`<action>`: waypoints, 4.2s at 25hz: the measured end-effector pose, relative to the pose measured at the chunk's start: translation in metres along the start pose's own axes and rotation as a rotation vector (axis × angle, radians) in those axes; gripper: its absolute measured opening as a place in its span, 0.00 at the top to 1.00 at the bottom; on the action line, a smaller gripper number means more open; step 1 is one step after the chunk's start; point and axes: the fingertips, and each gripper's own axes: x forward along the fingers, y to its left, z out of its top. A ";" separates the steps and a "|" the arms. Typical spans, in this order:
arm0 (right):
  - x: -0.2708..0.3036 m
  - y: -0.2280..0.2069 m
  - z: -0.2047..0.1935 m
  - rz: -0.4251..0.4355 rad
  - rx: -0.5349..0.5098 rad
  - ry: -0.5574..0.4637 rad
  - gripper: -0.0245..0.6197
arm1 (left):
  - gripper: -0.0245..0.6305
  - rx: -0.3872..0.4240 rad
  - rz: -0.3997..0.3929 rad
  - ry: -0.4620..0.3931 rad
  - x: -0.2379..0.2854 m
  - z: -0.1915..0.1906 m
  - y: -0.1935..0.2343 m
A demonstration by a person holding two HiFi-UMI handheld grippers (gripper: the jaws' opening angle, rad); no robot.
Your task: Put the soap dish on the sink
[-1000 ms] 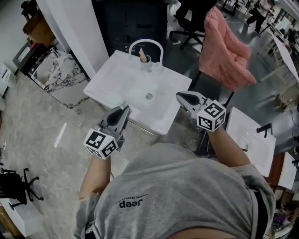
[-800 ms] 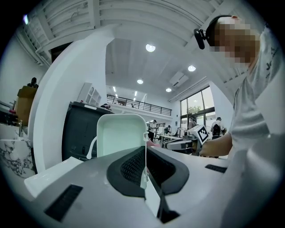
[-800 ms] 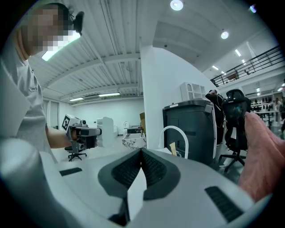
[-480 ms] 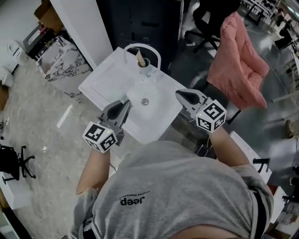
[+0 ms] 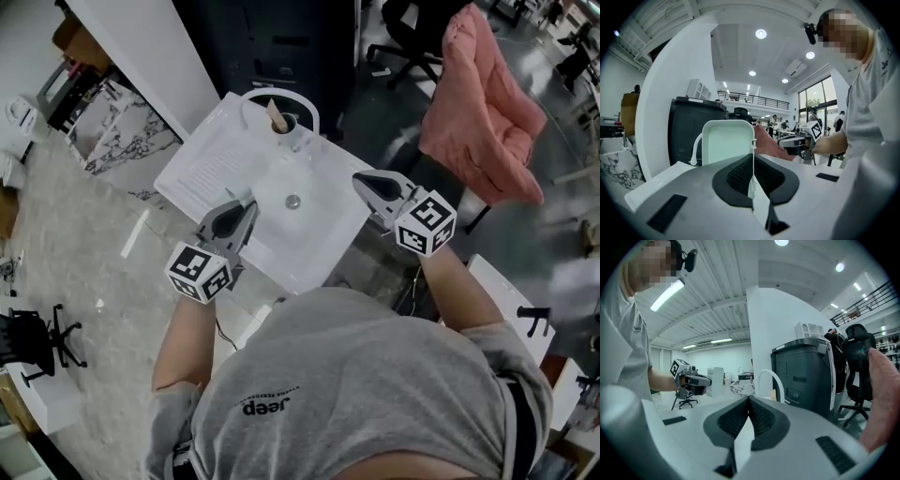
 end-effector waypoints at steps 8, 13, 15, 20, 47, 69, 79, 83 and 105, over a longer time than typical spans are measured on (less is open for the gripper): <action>-0.014 -0.023 -0.011 -0.061 0.006 0.006 0.87 | 0.94 0.275 -0.162 0.225 0.055 -0.022 0.001; -0.033 -0.042 -0.027 -0.094 0.029 0.000 0.87 | 0.94 0.513 -0.306 0.429 0.099 -0.044 -0.012; -0.042 -0.051 -0.036 -0.107 0.037 0.000 0.87 | 0.94 0.579 -0.352 0.505 0.117 -0.057 -0.016; -0.065 -0.074 -0.059 -0.145 0.078 0.002 0.87 | 0.94 0.741 -0.450 0.616 0.165 -0.077 -0.032; -0.112 -0.144 -0.132 -0.235 0.194 0.000 0.87 | 0.94 1.224 -0.723 1.034 0.279 -0.255 -0.023; -0.124 -0.158 -0.154 -0.242 0.241 0.008 0.87 | 0.93 1.329 -0.804 1.144 0.304 -0.307 -0.009; -0.120 -0.154 -0.151 -0.226 0.231 0.002 0.87 | 0.82 1.294 -0.737 1.109 0.307 -0.302 -0.009; -0.118 -0.151 -0.146 -0.224 0.224 0.005 0.87 | 0.80 1.295 -0.705 1.091 0.308 -0.295 -0.009; -0.057 -0.074 -0.062 -0.123 0.106 0.013 0.87 | 0.82 0.626 -0.201 0.480 0.164 -0.101 -0.008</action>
